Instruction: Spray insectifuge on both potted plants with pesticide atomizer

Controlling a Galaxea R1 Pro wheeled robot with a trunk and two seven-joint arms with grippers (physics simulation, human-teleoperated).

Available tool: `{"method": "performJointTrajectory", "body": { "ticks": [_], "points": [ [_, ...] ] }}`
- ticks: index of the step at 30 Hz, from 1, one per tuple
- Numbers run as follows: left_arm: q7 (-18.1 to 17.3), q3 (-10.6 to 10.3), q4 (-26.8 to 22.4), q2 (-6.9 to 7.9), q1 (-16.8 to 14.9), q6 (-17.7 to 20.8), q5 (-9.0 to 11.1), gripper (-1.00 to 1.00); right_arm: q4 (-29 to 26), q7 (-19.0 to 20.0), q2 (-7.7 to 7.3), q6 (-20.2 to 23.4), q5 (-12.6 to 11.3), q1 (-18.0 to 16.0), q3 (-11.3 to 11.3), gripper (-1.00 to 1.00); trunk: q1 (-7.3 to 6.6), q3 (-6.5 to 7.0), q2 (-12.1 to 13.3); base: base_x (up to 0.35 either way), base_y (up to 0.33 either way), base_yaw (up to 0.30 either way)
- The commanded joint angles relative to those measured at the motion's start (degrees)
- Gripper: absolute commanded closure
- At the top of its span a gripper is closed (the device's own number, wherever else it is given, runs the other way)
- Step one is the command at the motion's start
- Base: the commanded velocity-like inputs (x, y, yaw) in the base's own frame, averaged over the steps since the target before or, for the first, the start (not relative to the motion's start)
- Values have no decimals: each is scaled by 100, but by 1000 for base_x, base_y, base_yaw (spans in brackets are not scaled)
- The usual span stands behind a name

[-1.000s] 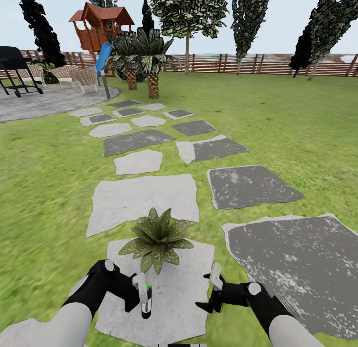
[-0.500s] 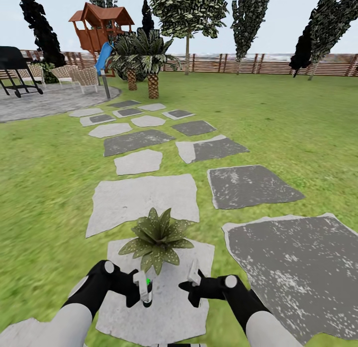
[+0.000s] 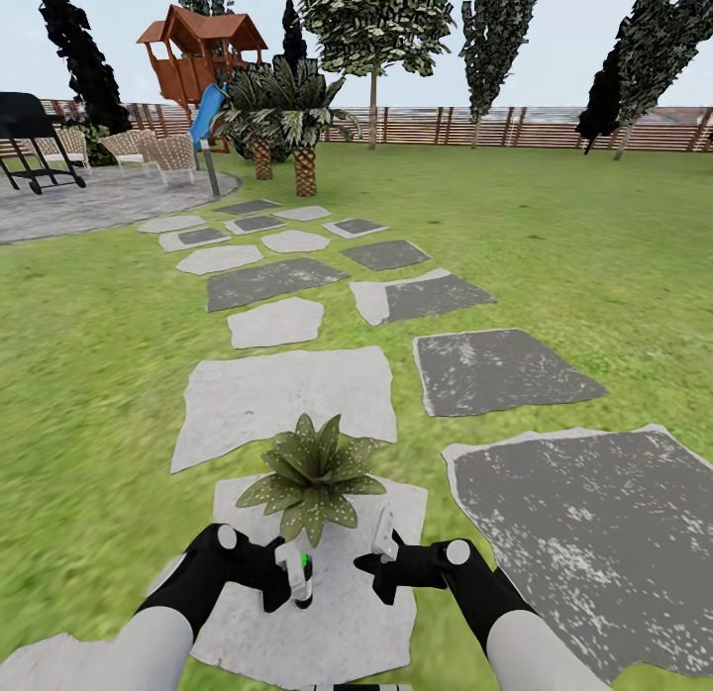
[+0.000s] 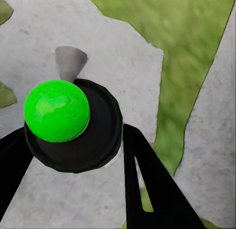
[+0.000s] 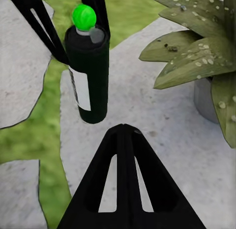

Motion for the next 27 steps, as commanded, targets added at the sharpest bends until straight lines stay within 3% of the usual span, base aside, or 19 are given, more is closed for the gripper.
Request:
{"method": "performJointTrajectory", "body": {
  "ticks": [1, 9, 18, 22, 27],
  "points": [
    [6, 48, 0, -18, -3, -44, -58, 100, -5, 28, 8, -26, 51, -3, -47, 100, -1, -5, -2, 0, 0, 0],
    [411, 45, 12, -241, 0, 14, -51, 100, -5, 27, 8, -26, 48, -11, -46, 100, -1, -5, -2, 0, 0, 0],
    [455, 43, 59, -424, 0, 30, -74, 100, -5, 27, 8, -26, 48, -38, -46, 100, -1, -5, -2, 0, 0, 0],
    [598, -32, 491, -411, 0, 2, -118, 100, -5, 27, 8, -26, 48, -46, -46, 100, -1, -5, -2, 0, 0, 0],
    [627, -38, 514, -387, -4, -26, -101, 100, -5, 188, 8, -26, 48, -47, -45, 100, -1, -5, -2, 0, 0, 0]
  ]
}}
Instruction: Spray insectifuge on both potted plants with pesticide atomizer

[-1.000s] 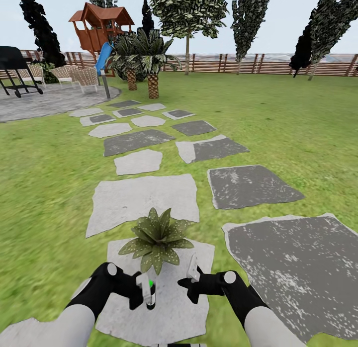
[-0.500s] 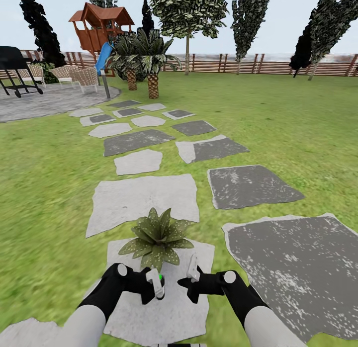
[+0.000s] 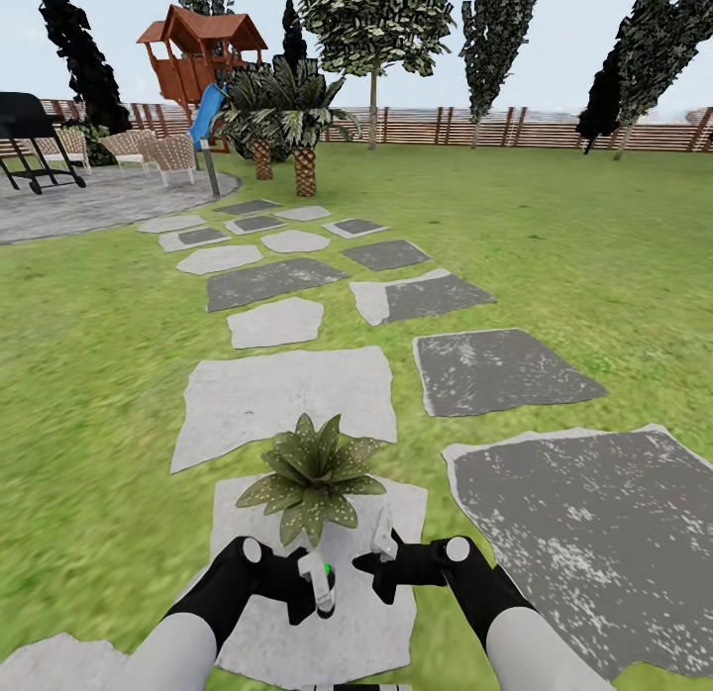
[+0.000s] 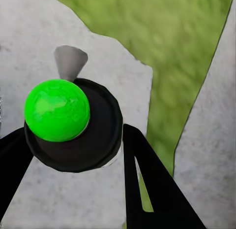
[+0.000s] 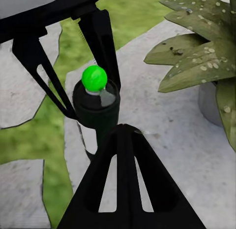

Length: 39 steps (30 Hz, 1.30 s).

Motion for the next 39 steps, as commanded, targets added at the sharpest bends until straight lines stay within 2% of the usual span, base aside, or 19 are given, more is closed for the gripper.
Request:
{"method": "performJointTrajectory", "body": {
  "ticks": [1, 16, 29, 33, 35, 39],
  "points": [
    [-25, 50, -6, -8, -6, -56, -45, 100, -6, 41, 8, -25, 50, -3, -49, 100, -1, -5, -2, 0, 0, 0],
    [-16, 74, 3, -90, -6, -85, -5, 100, 1, 55, 8, -25, 50, -3, -49, 100, -1, -5, -2, 0, 0, 0],
    [-16, 74, 29, -92, -4, -96, 3, 100, 6, 70, 8, -23, 41, -3, -48, 100, -1, -5, -2, 0, 0, 0],
    [-16, 78, 38, -95, -4, -377, 4, 100, 12, 120, 8, -18, 41, -3, -44, 100, -1, -5, -2, 0, 0, 0],
    [-16, 82, 38, -95, -4, -410, 4, 100, 5, 309, 8, -22, 41, -3, -42, 100, -1, -5, -2, 0, 0, 0],
    [-16, 76, 109, -95, -5, -430, 4, 100, 3, 373, 8, -25, 41, -3, -42, 100, -1, -5, -2, 0, 0, 0]
  ]
}}
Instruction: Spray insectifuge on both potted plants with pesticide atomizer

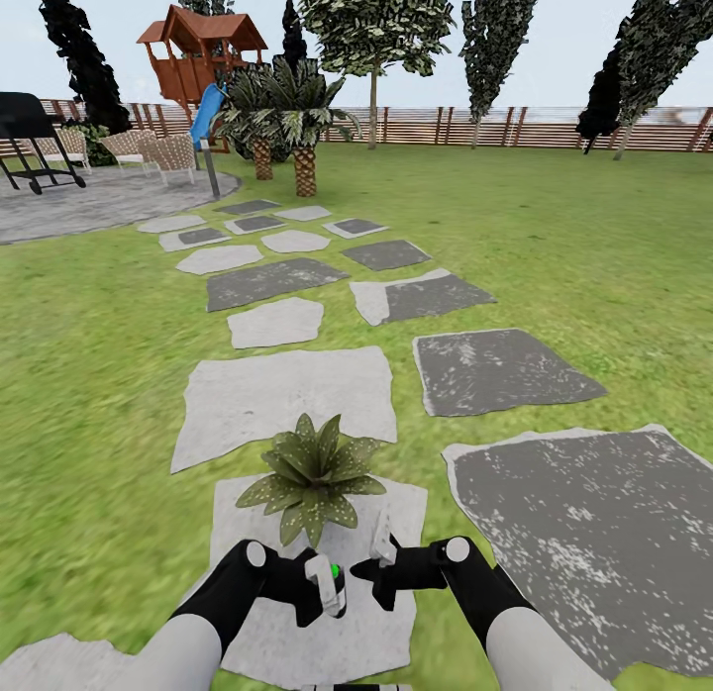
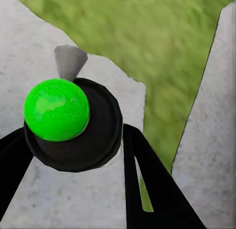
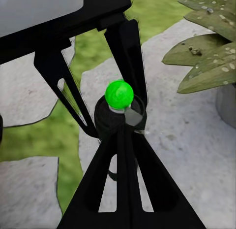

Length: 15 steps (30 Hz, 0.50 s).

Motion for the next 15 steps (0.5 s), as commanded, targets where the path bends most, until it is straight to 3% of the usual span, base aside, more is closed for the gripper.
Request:
{"method": "performJointTrajectory", "body": {
  "ticks": [1, 15],
  "points": [
    [-20, 49, 17, -8, -5, -58, -58, 100, -6, 31, 8, -25, 50, -3, -47, 100, -1, -5, -2, 0, 0, 0],
    [-21, 50, 192, -59, 0, -140, -58, 100, -6, 33, 8, -25, 50, -3, -50, 100, -1, -5, -2, 0, 0, 0]
  ]
}}
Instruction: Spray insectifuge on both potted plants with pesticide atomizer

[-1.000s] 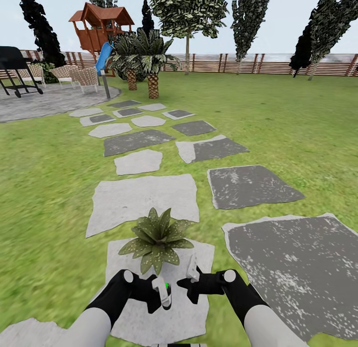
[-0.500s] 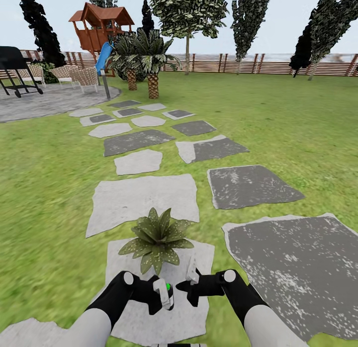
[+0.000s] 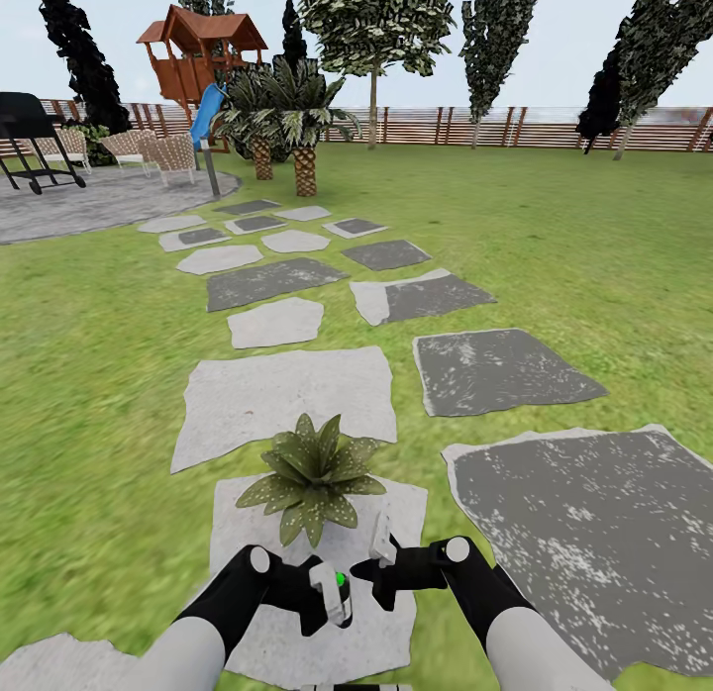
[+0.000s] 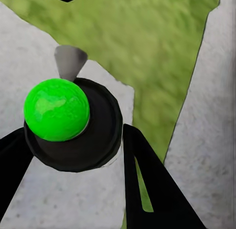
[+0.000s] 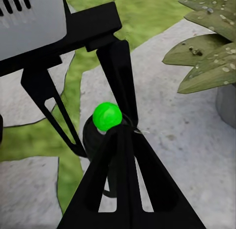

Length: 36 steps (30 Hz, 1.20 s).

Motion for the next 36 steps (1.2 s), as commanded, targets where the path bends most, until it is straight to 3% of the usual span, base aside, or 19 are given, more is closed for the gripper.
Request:
{"method": "performJointTrajectory", "body": {
  "ticks": [1, 3, 4, 6, 7, 18, 21, 25, 26, 27, 29, 31, 32, 36],
  "points": [
    [-20, 45, -3, -8, -5, -61, -58, 100, -6, 28, 8, -25, 50, -3, -47, 100, -1, -5, -2, 0, 0, 0],
    [-20, 44, -1, -8, -7, -67, -47, 100, -6, 28, 8, -25, 50, -3, -45, 100, -1, -5, -2, 0, 0, 0],
    [-29, 44, 0, -8, -8, -68, 62, 100, -6, 28, 8, -25, 50, -3, -46, 100, -1, -5, -2, 0, 0, 0],
    [-71, 32, 0, -8, -9, -91, 513, 100, -6, 28, 8, -25, 50, -3, -50, 100, -1, -5, -2, 0, 0, 0],
    [-76, 25, 0, -8, -5, -93, 578, 100, -6, 28, 8, -25, 50, -3, -49, 100, -1, -5, -2, 0, 0, 0],
    [-88, 17, 0, -8, -5, -96, 645, 100, -6, 28, 8, -25, 59, -3, -51, 100, -1, -5, -2, 0, 0, 0],
    [-62, -15, 0, 49, -9, -75, 609, 100, -6, 28, 8, -25, 59, -3, -51, 100, -1, -5, -2, 0, 0, 0],
    [-47, -15, 11, 816, 8, -81, 575, 100, -6, 28, 8, -25, 62, -3, -53, 100, -1, -5, -2, 0, 0, 0],
    [-43, -12, 37, 1043, 69, -84, 580, 100, -1, 28, 8, -27, 65, -3, -53, 100, -1, -5, -2, 0, 0, 0],
    [-41, -9, 52, 1145, 119, -85, 576, 100, 0, 28, 8, -26, 66, -3, -53, 100, -1, -5, -2, 0, 0, 0],
    [-32, 0, 76, 1594, 385, -94, 571, 100, 3, 23, 8, -33, 75, -3, -54, 100, -1, -5, -2, 0, 0, 0],
    [-28, 6, 75, 1848, 552, -95, 580, 100, 3, 19, 8, -33, 80, -3, -54, 100, -1, -5, -2, 0, 0, 0],
    [-24, 12, 64, 1957, 646, -95, 574, 100, 3, 15, 8, -33, 86, -3, -54, -100, -1, -5, -2, 0, 0, 0],
    [156, 55, 72, 2423, 917, -94, 612, 100, 0, -8, 8, -33, 99, -3, -61, -100, -1, -5, -2, 0, 0, 0]
  ]
}}
